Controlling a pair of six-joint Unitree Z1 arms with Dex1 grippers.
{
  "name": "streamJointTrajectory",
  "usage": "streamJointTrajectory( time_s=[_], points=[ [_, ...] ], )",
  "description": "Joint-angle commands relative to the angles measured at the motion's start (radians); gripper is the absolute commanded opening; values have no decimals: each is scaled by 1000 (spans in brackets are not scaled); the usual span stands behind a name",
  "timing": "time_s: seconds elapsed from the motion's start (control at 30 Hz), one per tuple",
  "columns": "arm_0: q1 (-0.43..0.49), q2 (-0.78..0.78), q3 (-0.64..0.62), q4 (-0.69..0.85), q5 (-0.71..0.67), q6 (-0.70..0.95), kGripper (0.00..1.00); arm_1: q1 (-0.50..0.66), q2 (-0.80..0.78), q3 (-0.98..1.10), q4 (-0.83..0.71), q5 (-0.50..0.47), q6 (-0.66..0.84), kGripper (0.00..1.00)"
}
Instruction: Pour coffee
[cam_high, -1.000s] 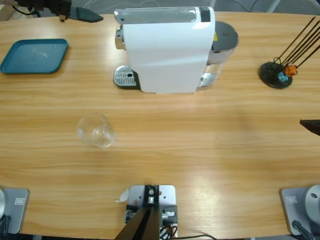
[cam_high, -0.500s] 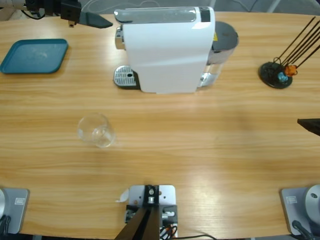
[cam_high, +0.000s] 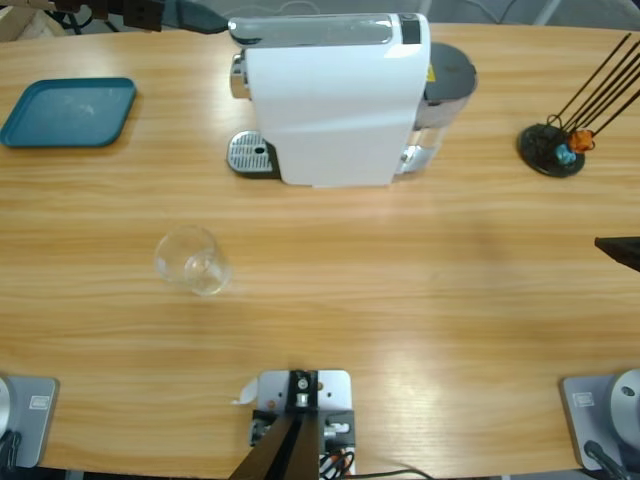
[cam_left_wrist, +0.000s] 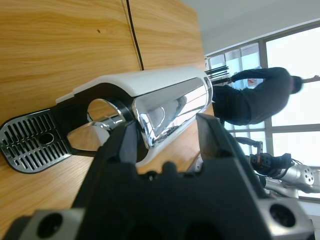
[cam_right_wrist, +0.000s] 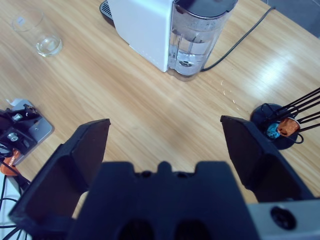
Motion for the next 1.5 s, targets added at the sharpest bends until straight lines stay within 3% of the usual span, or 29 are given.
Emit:
streamJointTrajectory(
  time_s=[0.03,0.07,0.1,0.13,0.9,1.13,1.33,1.37,1.4,1.43,1.5],
  points=[
    [-16,56,37,-32,-48,-11,226,8,9,24,-11,-12,13,977],
    [-16,57,42,-32,-48,-10,209,9,8,25,-11,-12,13,977],
    [-16,57,48,-32,-50,-5,47,8,7,25,-11,-12,13,977],
    [-16,57,53,-32,-54,-3,0,8,7,25,-11,-12,13,977],
    [-25,-57,85,-178,-87,10,0,8,-1,26,-12,-12,15,977],
    [-39,-114,-1,-179,-43,-15,0,9,2,26,-14,-12,15,977],
    [-109,-125,-24,-265,-51,128,0,8,2,28,-16,-21,18,977],
    [-121,-141,-27,-260,-52,190,124,7,0,33,-23,-38,21,977],
    [-132,-167,-19,-245,-26,263,462,7,0,37,-30,-65,29,977],
    [-143,-200,-7,-213,33,344,583,4,5,42,-39,-110,43,977],
    [-164,-262,0,-76,183,507,605,-15,22,44,-45,-165,60,977]
  ],
)
